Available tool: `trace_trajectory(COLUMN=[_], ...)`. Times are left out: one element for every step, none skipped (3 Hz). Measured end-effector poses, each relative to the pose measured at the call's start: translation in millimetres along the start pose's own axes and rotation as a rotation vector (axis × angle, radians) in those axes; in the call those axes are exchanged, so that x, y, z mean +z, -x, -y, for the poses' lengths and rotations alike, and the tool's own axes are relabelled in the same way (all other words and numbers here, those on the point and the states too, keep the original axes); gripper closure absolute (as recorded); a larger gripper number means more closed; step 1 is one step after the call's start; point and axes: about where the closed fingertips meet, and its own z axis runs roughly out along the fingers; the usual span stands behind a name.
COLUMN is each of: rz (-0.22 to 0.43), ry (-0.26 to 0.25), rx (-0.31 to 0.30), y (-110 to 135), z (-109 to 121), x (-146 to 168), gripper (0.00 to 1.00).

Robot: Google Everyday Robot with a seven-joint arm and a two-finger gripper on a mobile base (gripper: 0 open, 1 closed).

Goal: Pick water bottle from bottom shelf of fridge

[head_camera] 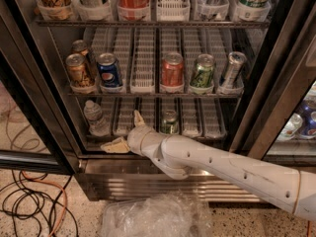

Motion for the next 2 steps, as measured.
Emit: trace_trajectory(rz=[0.041,0.156], ry=[0.016,0.061], rx=[0.018,0.025], y=[2,23], z=[-8,-25], x=[17,58], gripper=[0.00,0.00])
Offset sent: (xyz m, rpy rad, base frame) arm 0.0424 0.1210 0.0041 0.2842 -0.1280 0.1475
